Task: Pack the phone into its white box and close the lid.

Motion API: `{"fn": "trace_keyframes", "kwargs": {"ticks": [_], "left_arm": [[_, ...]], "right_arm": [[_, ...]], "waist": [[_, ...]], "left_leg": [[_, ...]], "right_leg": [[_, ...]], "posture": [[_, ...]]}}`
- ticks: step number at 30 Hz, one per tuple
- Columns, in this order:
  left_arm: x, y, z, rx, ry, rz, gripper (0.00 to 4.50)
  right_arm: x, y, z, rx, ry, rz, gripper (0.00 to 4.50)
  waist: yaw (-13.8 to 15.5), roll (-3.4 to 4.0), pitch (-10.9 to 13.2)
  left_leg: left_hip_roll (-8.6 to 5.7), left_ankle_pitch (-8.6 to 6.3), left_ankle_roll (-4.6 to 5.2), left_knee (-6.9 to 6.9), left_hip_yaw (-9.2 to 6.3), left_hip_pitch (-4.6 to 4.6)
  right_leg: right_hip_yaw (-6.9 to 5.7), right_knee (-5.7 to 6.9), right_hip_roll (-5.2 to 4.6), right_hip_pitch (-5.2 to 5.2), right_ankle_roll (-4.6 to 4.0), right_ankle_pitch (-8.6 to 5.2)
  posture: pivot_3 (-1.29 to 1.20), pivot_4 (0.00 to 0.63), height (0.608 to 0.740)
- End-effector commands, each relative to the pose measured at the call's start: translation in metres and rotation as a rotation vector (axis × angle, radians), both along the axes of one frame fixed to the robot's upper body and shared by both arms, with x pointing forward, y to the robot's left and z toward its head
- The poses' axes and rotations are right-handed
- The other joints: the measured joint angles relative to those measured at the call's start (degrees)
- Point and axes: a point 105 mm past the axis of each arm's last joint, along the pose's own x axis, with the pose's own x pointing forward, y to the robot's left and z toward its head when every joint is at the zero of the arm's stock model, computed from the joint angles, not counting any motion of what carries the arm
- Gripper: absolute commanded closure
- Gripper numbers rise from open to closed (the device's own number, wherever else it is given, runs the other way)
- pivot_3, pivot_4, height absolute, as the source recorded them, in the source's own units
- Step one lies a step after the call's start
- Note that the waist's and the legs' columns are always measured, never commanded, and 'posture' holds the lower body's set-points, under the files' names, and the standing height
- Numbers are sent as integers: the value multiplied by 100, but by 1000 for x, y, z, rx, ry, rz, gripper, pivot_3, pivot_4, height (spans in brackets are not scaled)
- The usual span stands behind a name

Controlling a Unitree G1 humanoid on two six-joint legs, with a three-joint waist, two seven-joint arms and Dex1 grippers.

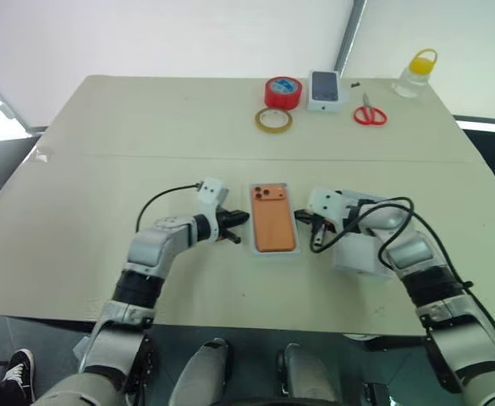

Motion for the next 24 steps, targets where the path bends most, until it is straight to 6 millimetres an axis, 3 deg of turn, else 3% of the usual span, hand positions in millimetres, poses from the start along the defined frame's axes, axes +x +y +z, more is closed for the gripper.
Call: {"fn": "trace_keyframes", "kwargs": {"ticks": [1,12,24], "left_arm": [[-14,-56,0,-45,14,-185,4413],[-27,-111,5,-70,9,-347,4413],[-35,-132,9,-78,-11,-427,4413]], "right_arm": [[-8,3,12,22,-25,47,4500],[-22,-44,12,-41,-8,-52,4500],[-39,-70,8,-85,10,-97,4500]], "waist": [[52,0,0],[79,-4,2],[45,-7,4]], "left_leg": [[-1,-1,1,0,0,0],[-10,-7,12,10,0,-3],[-9,-8,14,10,0,-4]], "right_leg": [[-1,-1,-1,1,1,-1],[-10,-9,-13,14,15,-8],[-11,-8,-11,13,18,-10]], "posture": [[0,150,740],[0,150,740],[0,150,740]]}}
